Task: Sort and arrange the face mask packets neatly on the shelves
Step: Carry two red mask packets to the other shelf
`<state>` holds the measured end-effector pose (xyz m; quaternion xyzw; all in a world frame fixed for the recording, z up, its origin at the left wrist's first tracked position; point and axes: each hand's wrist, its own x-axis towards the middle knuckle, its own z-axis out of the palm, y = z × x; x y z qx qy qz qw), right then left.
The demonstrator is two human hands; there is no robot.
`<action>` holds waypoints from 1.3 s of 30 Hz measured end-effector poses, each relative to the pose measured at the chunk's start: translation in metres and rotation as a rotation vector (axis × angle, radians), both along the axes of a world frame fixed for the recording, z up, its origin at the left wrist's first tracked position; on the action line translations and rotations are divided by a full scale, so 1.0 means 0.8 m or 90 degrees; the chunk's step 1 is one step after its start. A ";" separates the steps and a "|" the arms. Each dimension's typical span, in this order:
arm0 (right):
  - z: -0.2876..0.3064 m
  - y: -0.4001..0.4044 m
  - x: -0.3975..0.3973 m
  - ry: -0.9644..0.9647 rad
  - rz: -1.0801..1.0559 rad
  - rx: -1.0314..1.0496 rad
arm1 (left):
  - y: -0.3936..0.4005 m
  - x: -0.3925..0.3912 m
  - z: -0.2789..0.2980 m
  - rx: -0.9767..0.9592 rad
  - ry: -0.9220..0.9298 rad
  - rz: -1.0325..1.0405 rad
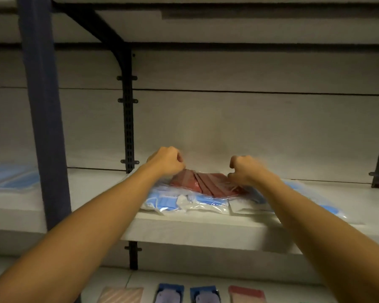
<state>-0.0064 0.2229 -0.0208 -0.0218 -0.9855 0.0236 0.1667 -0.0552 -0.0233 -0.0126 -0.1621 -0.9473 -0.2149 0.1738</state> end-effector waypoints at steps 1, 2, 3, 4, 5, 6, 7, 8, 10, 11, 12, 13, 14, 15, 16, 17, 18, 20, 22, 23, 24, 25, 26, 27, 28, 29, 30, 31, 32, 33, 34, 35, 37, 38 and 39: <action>-0.001 0.001 -0.006 -0.006 0.011 -0.008 | -0.001 -0.004 0.000 -0.004 0.001 0.011; -0.002 0.002 -0.011 -0.012 0.017 -0.015 | -0.001 -0.007 -0.002 -0.010 0.006 0.018; -0.004 0.003 -0.016 -0.016 0.021 -0.018 | -0.002 -0.009 -0.005 -0.018 0.015 0.024; -0.006 0.002 -0.018 -0.020 0.023 -0.016 | -0.002 -0.011 -0.011 -0.025 0.026 0.029; -0.008 0.003 -0.021 -0.019 0.027 -0.017 | -0.001 -0.012 -0.018 -0.035 0.039 0.036; -0.010 0.003 -0.022 -0.016 0.029 -0.019 | 0.000 -0.013 -0.025 -0.043 0.049 0.042; -0.012 0.004 -0.025 -0.010 0.031 -0.024 | 0.000 -0.015 -0.031 -0.049 0.059 0.045; -0.013 0.005 -0.027 -0.005 0.033 -0.029 | 0.001 -0.018 -0.035 -0.055 0.069 0.047; -0.015 0.006 -0.030 -0.003 0.034 -0.037 | -0.002 -0.026 -0.040 -0.058 0.079 0.050; -0.016 0.008 -0.032 -0.006 0.033 -0.040 | -0.003 -0.030 -0.043 -0.061 0.072 0.053; -0.018 0.009 -0.034 -0.012 0.030 -0.042 | -0.004 -0.033 -0.046 -0.069 0.058 0.058; -0.019 0.011 -0.036 -0.019 0.030 -0.043 | -0.005 -0.036 -0.049 -0.081 0.043 0.063; -0.020 0.013 -0.037 -0.028 0.029 -0.043 | -0.005 -0.039 -0.051 -0.094 0.032 0.066; -0.021 0.014 -0.038 -0.037 0.029 -0.042 | -0.005 -0.041 -0.052 -0.101 0.030 0.067; -0.022 0.015 -0.037 -0.045 0.027 -0.041 | -0.006 -0.043 -0.053 -0.103 0.031 0.066; -0.023 0.015 -0.037 -0.050 0.025 -0.039 | -0.007 -0.045 -0.054 -0.100 0.033 0.063; -0.023 0.015 -0.036 -0.054 0.022 -0.038 | -0.009 -0.047 -0.054 -0.094 0.038 0.060; -0.024 0.016 -0.035 -0.056 0.018 -0.039 | -0.012 -0.052 -0.057 -0.076 0.042 0.052; -0.025 0.017 -0.036 -0.056 0.017 -0.044 | -0.013 -0.056 -0.059 -0.047 0.039 0.040; -0.025 0.018 -0.037 -0.055 0.017 -0.048 | -0.012 -0.057 -0.059 -0.030 0.034 0.033; -0.025 0.019 -0.038 -0.053 0.018 -0.053 | -0.012 -0.056 -0.059 -0.018 0.030 0.027; -0.026 0.021 -0.039 -0.051 0.017 -0.057 | -0.012 -0.054 -0.058 -0.009 0.031 0.022; -0.026 0.022 -0.041 -0.049 0.017 -0.062 | -0.012 -0.052 -0.057 -0.003 0.040 0.018; -0.026 0.023 -0.042 -0.049 0.018 -0.066 | -0.012 -0.050 -0.057 0.000 0.054 0.015; -0.025 0.023 -0.043 -0.045 0.022 -0.071 | -0.013 -0.049 -0.056 0.001 0.072 0.012; -0.025 0.023 -0.044 -0.040 0.027 -0.077 | -0.014 -0.048 -0.056 0.002 0.084 0.011; -0.024 0.023 -0.043 -0.035 0.034 -0.083 | -0.015 -0.048 -0.056 0.003 0.092 0.008; -0.023 0.022 -0.042 -0.033 0.041 -0.089 | -0.016 -0.049 -0.056 0.004 0.093 0.007; -0.022 0.021 -0.040 -0.031 0.045 -0.096 | -0.017 -0.050 -0.056 0.005 0.094 0.005; -0.022 0.021 -0.039 -0.028 0.048 -0.105 | -0.017 -0.050 -0.056 0.006 0.095 0.002; -0.022 0.021 -0.038 -0.020 0.049 -0.115 | -0.017 -0.050 -0.056 0.007 0.100 -0.004; -0.023 0.021 -0.038 -0.006 0.050 -0.126 | -0.017 -0.050 -0.056 0.009 0.107 -0.009; -0.024 0.022 -0.037 0.023 0.053 -0.148 | -0.016 -0.047 -0.055 0.019 0.124 -0.020; -0.024 0.022 -0.037 0.030 0.055 -0.161 | -0.016 -0.044 -0.054 0.028 0.126 -0.021; -0.024 0.023 -0.037 0.031 0.057 -0.175 | -0.016 -0.043 -0.053 0.039 0.122 -0.021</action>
